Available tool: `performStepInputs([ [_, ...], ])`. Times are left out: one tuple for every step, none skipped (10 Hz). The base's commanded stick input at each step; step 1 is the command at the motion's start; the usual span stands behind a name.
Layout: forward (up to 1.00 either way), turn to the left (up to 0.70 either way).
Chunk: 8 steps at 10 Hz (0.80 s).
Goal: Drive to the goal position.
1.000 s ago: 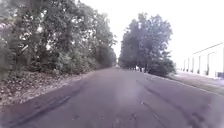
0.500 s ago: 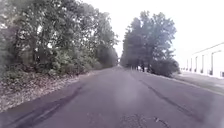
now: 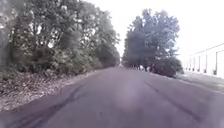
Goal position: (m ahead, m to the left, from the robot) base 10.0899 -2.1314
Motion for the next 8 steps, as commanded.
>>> performStepInputs([
  [1.0, 0.0],
  [1.0, 0.0],
  [1.0, 0.0],
  [1.0, 0.0],
  [1.0, 0.0],
  [1.0, 0.0],
  [1.0, 0.0],
  [1.0, 0.0],
])
